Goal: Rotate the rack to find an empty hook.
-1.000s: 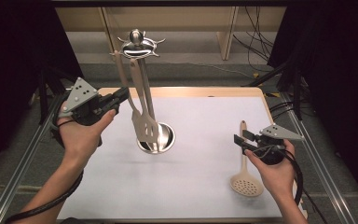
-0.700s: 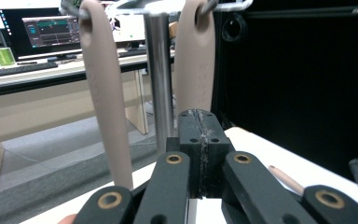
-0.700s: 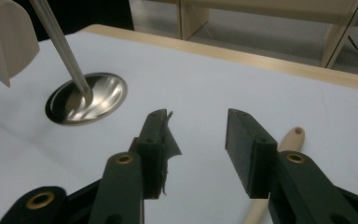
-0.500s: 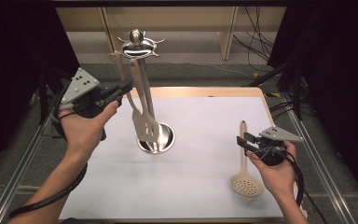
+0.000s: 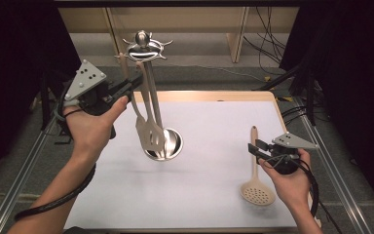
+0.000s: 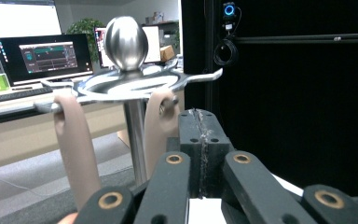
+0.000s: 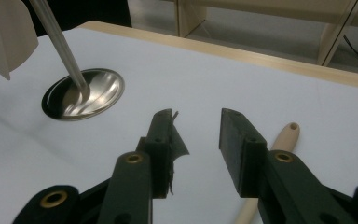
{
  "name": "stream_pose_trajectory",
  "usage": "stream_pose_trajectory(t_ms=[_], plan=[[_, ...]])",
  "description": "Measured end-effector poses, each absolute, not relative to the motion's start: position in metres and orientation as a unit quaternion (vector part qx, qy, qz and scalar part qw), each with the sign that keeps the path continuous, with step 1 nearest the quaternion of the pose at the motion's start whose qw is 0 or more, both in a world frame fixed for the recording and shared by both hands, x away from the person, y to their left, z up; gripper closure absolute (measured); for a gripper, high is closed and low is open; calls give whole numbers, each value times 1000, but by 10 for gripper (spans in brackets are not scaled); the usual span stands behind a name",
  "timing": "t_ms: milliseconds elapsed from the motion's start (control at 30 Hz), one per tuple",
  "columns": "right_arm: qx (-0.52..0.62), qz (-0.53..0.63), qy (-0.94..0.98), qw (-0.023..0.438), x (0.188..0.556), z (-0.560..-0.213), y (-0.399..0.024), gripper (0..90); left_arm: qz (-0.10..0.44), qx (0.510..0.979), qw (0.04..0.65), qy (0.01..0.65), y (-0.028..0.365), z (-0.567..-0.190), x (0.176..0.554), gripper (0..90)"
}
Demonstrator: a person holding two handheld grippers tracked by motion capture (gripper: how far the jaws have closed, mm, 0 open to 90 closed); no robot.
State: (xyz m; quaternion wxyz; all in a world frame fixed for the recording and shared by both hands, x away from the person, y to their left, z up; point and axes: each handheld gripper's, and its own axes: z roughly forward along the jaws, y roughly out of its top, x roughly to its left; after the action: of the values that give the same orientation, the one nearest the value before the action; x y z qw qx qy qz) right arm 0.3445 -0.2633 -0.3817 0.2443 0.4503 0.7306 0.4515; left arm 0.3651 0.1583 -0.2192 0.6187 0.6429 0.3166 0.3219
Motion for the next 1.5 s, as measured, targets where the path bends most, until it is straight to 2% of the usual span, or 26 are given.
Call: stream_pose_trajectory(t_ms=[233, 667, 1267, 1433, 1500], plan=[[462, 457, 725, 228, 343, -382, -260, 657, 328, 641, 619, 314, 153, -212, 370, 891], [457, 460, 724, 235, 343, -382, -263, 655, 337, 638, 616, 316, 152, -212, 371, 892], [464, 454, 726, 227, 342, -382, -261, 654, 346, 623, 615, 338, 174, -211, 375, 892], [449, 455, 729, 246, 346, -384, -264, 655, 348, 617, 615, 345, 180, -211, 378, 892], [460, 456, 726, 233, 344, -383, -263, 655, 350, 616, 615, 347, 182, -211, 378, 892]])
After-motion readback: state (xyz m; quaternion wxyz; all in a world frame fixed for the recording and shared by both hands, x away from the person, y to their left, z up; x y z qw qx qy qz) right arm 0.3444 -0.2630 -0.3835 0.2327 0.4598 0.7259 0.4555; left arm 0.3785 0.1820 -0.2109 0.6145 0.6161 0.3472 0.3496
